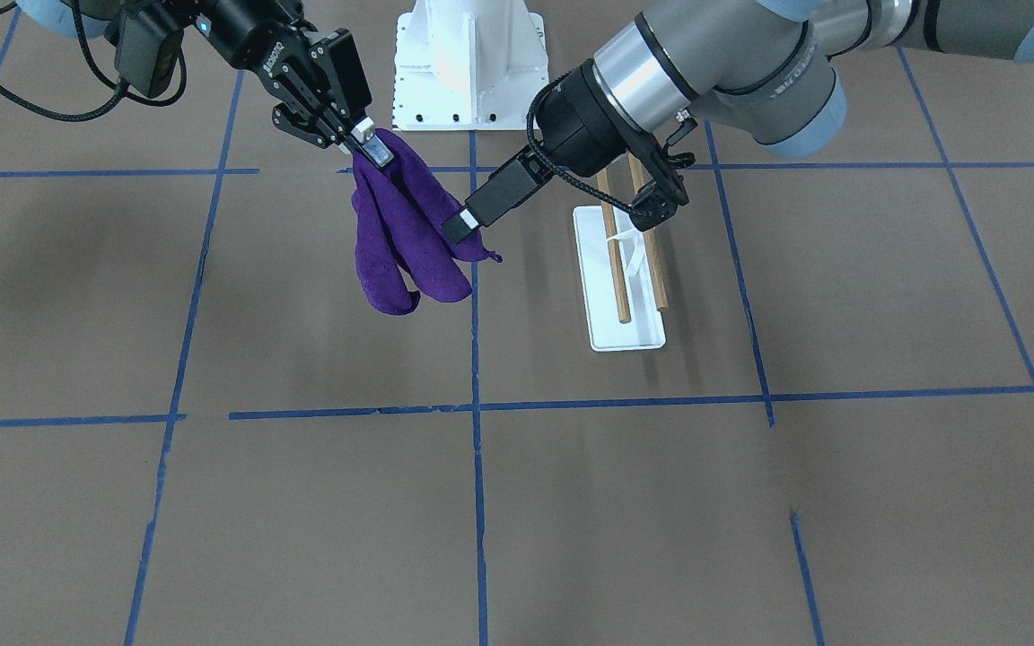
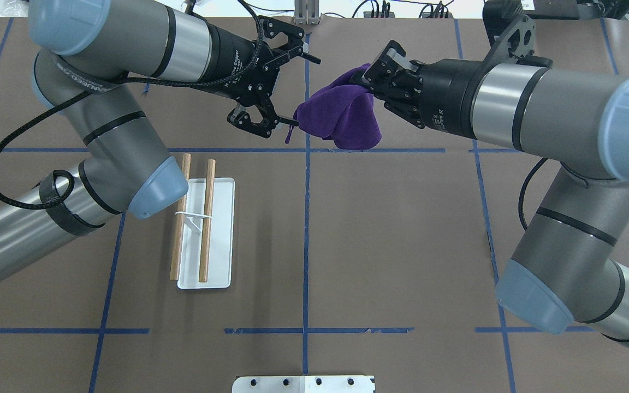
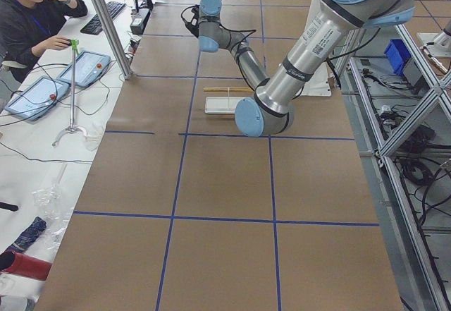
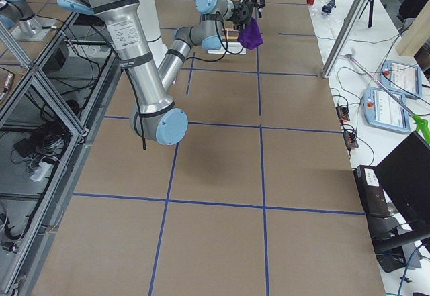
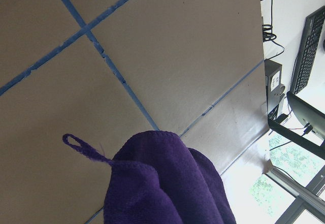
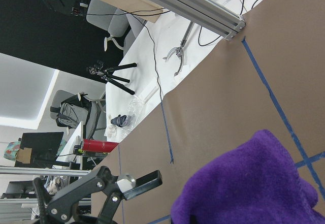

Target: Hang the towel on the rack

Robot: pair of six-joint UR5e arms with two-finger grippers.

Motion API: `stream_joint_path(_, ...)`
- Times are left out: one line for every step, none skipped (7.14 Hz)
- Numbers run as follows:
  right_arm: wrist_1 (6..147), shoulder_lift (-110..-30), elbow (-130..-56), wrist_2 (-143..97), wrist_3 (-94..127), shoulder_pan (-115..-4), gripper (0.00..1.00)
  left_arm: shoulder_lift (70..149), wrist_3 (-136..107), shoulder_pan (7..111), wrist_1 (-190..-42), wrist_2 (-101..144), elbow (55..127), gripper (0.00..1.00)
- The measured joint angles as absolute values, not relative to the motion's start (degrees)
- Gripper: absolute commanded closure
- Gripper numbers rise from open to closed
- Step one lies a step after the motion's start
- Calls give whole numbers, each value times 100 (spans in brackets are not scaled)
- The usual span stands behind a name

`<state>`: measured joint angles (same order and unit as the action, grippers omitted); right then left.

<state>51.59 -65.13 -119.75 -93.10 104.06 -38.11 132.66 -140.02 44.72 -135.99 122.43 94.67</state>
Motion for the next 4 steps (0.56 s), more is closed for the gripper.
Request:
stream_joint_path(5159,-6510,-11977,-9301,10406,-3805,100,13286,-14007,4458,-13600,12243,9471,6)
stream_joint_path(5159,-6509,-11979,-9267,10406,-3786,100,13296,-14008,4437,-13598,12243,9474,8)
stream_joint_path(5159,-6509,-11982,-9221,10406,-3761,100,13302,-14007,4410,-13597,12243,9474,10)
stream_joint_path(5159,-6507,-11985,-9198,10406,-3750,100,13305,-14006,4373,-13597,12241,9474,14)
